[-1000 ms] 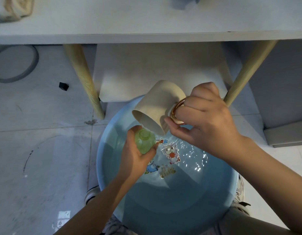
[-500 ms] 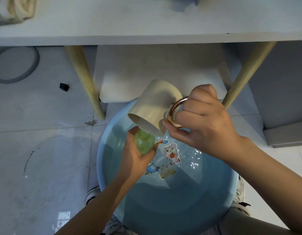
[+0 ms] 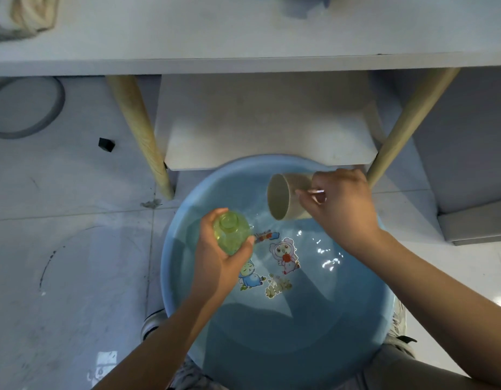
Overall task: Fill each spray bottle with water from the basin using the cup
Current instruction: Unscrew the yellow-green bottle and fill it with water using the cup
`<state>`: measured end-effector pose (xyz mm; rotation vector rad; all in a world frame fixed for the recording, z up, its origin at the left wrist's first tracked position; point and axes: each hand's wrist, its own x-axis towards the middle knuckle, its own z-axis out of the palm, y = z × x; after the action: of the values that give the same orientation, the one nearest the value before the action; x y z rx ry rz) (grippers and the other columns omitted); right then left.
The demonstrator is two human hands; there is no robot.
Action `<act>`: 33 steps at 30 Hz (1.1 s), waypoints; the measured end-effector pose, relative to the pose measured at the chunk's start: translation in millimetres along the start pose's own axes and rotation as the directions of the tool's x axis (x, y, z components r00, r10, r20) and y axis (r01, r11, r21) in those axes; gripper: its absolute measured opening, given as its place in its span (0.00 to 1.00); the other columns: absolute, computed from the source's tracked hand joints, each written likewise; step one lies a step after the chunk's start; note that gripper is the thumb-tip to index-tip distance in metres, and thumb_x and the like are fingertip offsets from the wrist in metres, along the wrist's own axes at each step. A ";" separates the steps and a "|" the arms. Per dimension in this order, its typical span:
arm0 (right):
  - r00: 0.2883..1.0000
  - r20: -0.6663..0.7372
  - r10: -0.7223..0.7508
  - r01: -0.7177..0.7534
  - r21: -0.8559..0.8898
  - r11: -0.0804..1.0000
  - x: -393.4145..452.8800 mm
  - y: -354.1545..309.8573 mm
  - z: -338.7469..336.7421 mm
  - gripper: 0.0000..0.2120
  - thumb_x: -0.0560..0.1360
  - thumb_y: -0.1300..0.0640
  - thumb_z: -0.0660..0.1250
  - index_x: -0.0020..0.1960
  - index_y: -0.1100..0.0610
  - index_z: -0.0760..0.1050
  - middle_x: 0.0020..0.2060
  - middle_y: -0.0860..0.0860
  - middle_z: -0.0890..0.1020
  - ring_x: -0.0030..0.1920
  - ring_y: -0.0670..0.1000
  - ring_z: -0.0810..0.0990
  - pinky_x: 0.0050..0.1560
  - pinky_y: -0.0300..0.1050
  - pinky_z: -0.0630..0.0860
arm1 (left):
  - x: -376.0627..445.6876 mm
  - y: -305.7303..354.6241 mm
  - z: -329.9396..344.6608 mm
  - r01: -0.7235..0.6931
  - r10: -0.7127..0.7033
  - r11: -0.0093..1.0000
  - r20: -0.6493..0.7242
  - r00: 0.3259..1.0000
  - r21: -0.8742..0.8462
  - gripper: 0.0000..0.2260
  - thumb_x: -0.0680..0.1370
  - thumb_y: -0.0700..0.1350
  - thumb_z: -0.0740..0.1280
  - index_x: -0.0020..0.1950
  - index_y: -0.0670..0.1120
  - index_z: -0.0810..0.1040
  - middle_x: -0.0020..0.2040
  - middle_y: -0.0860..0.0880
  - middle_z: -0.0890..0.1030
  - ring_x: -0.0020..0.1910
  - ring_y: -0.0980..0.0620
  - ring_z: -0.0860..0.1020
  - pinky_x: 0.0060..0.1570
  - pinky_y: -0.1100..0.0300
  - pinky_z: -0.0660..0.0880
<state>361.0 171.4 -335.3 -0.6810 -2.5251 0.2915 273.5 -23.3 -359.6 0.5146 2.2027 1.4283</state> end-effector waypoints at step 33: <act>0.767 0.381 0.517 -0.642 0.442 0.626 -25.5 5.3 1.5 0.17 0.71 0.56 0.72 0.29 0.64 0.72 0.22 0.48 0.67 0.24 0.44 0.64 0.26 0.36 0.61 | 2.3 -5.1 -0.6 0.058 -0.058 0.998 -0.032 0.998 -0.001 0.26 0.69 0.41 0.76 0.60 0.56 0.66 0.54 0.57 0.75 0.51 0.63 0.76 0.49 0.71 0.74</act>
<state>381.5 162.6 -348.8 -1.2579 -2.1323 1.3451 271.0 -24.5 -364.6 0.4276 2.2243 1.4153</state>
